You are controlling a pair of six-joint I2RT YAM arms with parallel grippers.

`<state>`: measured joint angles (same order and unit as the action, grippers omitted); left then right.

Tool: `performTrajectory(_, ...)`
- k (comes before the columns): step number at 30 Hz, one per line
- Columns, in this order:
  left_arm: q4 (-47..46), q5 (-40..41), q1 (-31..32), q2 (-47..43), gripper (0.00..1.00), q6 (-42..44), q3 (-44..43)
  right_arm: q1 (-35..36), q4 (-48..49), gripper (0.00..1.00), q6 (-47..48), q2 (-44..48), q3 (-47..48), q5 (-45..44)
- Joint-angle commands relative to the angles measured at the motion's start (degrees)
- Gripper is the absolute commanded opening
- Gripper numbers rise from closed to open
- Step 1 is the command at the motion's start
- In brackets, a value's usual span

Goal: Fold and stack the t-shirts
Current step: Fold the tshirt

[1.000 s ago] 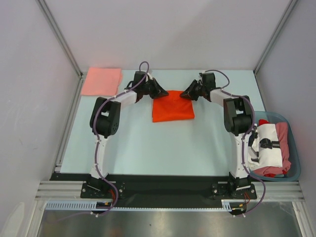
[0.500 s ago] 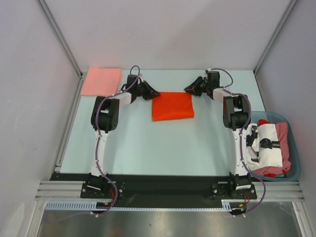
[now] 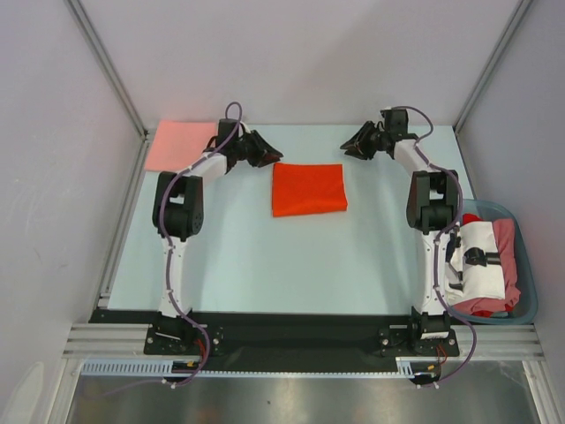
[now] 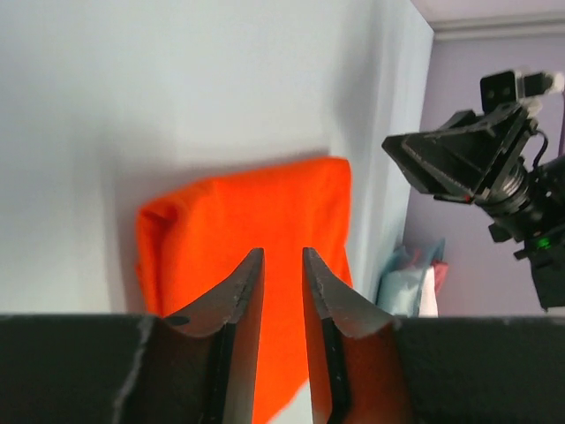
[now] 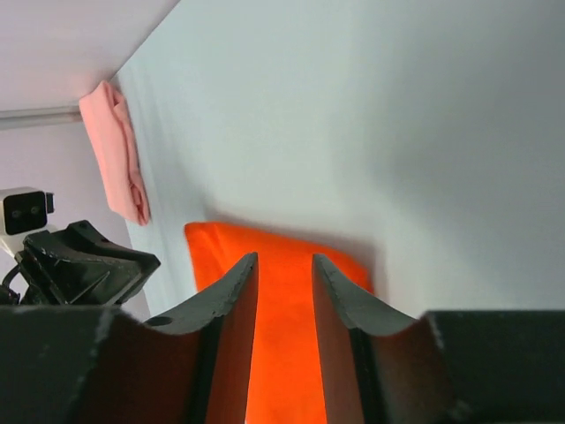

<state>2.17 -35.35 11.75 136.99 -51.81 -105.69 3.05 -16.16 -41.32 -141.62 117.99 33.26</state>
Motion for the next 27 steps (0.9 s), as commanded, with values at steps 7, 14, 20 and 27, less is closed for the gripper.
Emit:
performTrajectory(7, -10.25, -7.27, 5.83, -15.08, 0.20, -2.41, 20.40, 6.70, 3.05, 0.25, -0.86, 15.13, -15.23, 11.38)
performTrajectory(14, -8.33, -5.78, 5.66, -12.37, 0.14, -0.48, 25.62, 7.85, 13.60, 0.00, 0.80, 18.14, -30.80, 21.14)
performTrajectory(20, -8.42, -4.20, 4.86, -9.29, 0.13, -0.04, 26.85, 6.80, 12.55, 0.00, 7.56, 14.80, -35.45, 26.69)
performTrajectory(27, -3.42, -4.55, 4.86, -10.60, 0.12, 4.52, 24.39, 3.63, 11.95, 0.00, 8.01, 13.73, -32.76, 28.00)
